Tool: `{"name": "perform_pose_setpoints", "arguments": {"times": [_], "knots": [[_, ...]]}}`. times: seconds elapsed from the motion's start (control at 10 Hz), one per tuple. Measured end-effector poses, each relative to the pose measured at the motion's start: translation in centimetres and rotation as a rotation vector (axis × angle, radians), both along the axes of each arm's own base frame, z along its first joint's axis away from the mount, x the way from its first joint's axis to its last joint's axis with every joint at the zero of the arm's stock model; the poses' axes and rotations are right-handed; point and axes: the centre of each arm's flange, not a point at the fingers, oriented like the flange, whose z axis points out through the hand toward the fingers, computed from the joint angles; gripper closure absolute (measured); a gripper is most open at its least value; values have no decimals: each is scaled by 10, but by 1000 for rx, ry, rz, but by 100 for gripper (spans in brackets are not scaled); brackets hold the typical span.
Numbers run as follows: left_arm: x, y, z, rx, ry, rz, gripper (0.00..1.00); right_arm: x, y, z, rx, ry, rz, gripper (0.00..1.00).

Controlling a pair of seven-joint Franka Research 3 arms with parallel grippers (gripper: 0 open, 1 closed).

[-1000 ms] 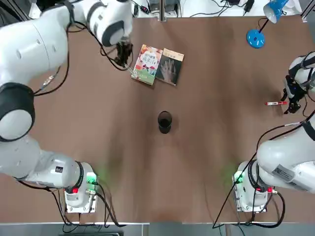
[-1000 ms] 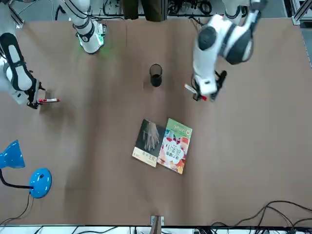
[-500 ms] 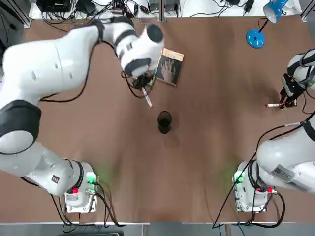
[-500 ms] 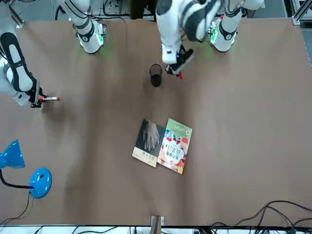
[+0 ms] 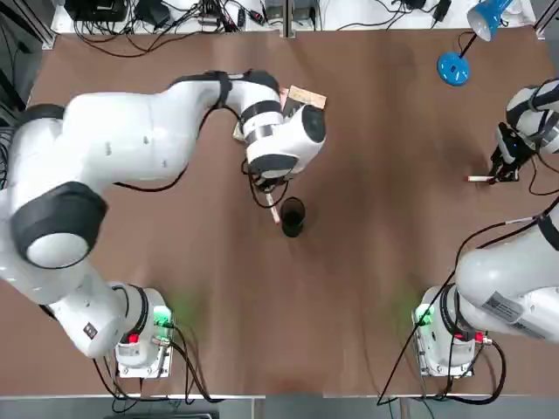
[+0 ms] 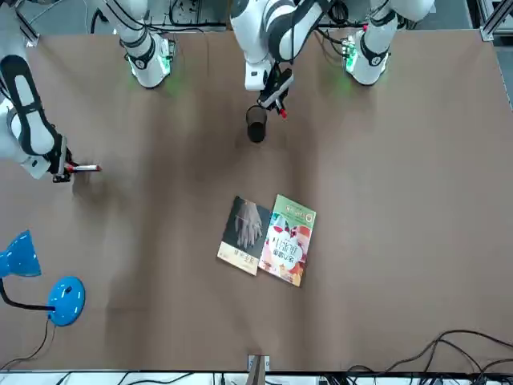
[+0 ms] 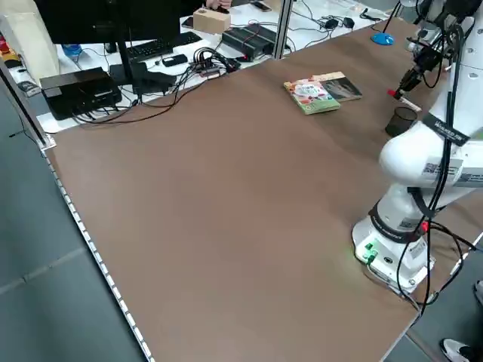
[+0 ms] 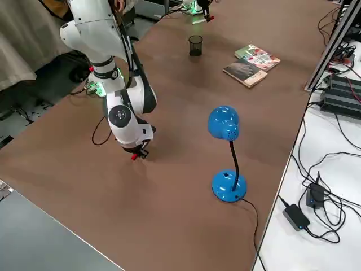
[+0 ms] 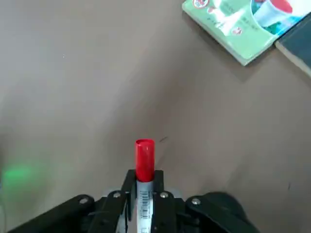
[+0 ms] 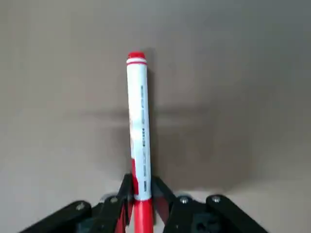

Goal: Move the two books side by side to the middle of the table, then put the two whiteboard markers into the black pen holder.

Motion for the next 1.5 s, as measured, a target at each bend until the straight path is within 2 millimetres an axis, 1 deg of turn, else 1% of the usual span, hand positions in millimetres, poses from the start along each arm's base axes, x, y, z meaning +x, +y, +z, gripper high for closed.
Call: {"name": "perform_pose_setpoints", "arguments": {"times": [0.1, 0.2, 0.3, 0.4, 0.6, 0.7, 0.8, 0.9, 1.0, 1.2, 1.4, 1.5], "knots": [[12, -11, -9, 27, -26, 23, 82, 7, 1, 9, 39, 19, -3, 79], [19, -22, -20, 51, -52, 34, 82, 16, -3, 27, 59, 20, -3, 79], [18, -32, -32, 70, -64, 41, 82, 24, -5, 55, 69, 0, -2, 79], [16, -37, -39, 82, -66, 45, 82, 31, -5, 90, 73, -29, -1, 79], [20, -42, -35, 83, -72, 59, 82, 39, -1, 169, 49, -126, 17, 79], [20, -44, -34, 87, -73, 62, 82, 41, 8, 209, 33, -180, 36, 79], [17, -45, -36, 93, -76, 61, 82, 42, 19, 243, 11, -219, 57, 79], [14, -47, -42, 106, -86, 64, 82, 42, 33, 274, -17, -254, 72, 79], [10, -49, -50, 121, -100, 66, 82, 44, 49, 298, -46, -274, 84, 79], [6, -54, -63, 139, -109, 61, 82, 53, 90, 332, -103, -267, 81, 79], [2, -57, -66, 144, -110, 57, 82, 63, 139, 368, -163, -247, 58, 79], [-2, -58, -68, 150, -111, 55, 82, 68, 165, 382, -191, -249, 42, 79]]}}
